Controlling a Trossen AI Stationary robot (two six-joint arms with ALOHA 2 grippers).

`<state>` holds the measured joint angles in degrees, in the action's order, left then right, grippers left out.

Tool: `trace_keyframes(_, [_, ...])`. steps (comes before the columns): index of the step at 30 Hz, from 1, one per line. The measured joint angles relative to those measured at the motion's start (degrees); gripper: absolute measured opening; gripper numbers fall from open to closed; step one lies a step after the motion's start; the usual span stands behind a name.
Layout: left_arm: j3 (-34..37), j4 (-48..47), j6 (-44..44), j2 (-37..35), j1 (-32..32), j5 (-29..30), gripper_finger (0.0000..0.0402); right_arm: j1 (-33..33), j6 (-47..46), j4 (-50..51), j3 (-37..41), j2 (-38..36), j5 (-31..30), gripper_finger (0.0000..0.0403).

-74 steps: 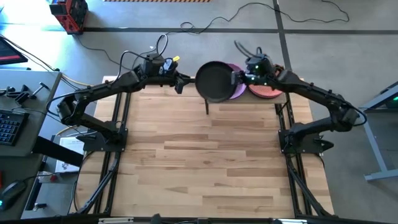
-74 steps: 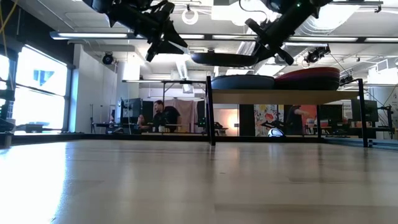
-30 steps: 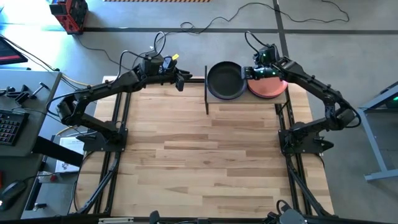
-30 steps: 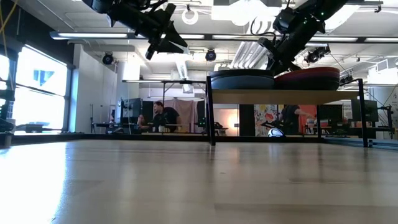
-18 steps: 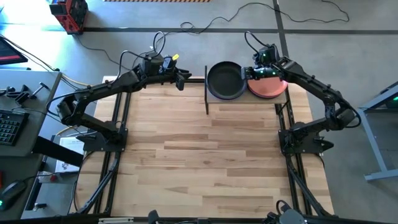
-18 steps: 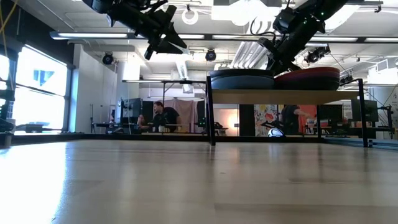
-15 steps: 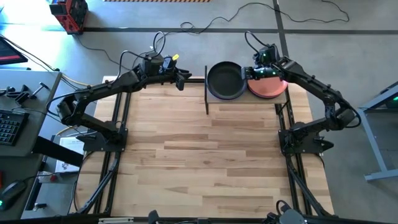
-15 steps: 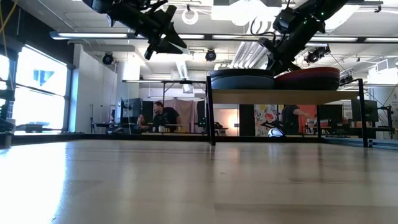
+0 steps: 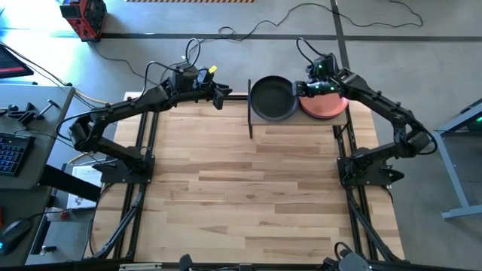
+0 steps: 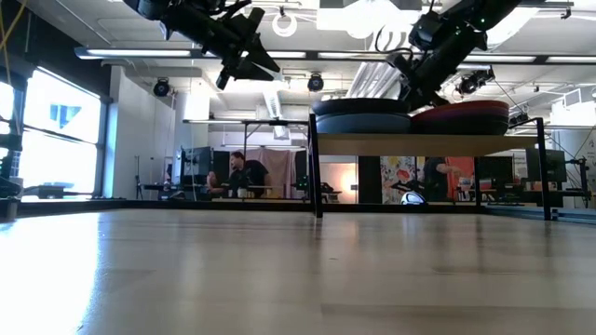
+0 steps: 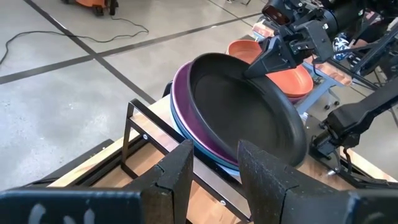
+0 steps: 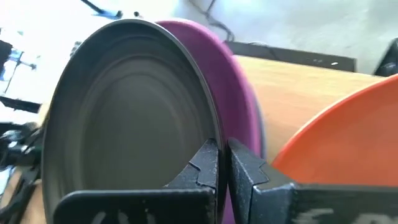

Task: Place and stack plates onto a shelf
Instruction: Stack the black plate on top of the purple plate on the shelf

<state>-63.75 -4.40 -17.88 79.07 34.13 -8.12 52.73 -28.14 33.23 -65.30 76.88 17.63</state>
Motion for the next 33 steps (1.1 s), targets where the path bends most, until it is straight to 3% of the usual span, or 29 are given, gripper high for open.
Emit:
trace_keyframes(3, [0.00, 0.00, 0.01, 0.00, 0.00, 0.19, 0.0115, 0.00, -0.33, 0.00, 0.00, 0.00, -2.55, 0.0001])
trace_keyframes(33, [0.02, -0.44, 0.05, 0.00, -0.02, 0.15, 0.0115, -0.37, -0.40, 1.22, -0.02, 0.00, -4.02, 0.0001])
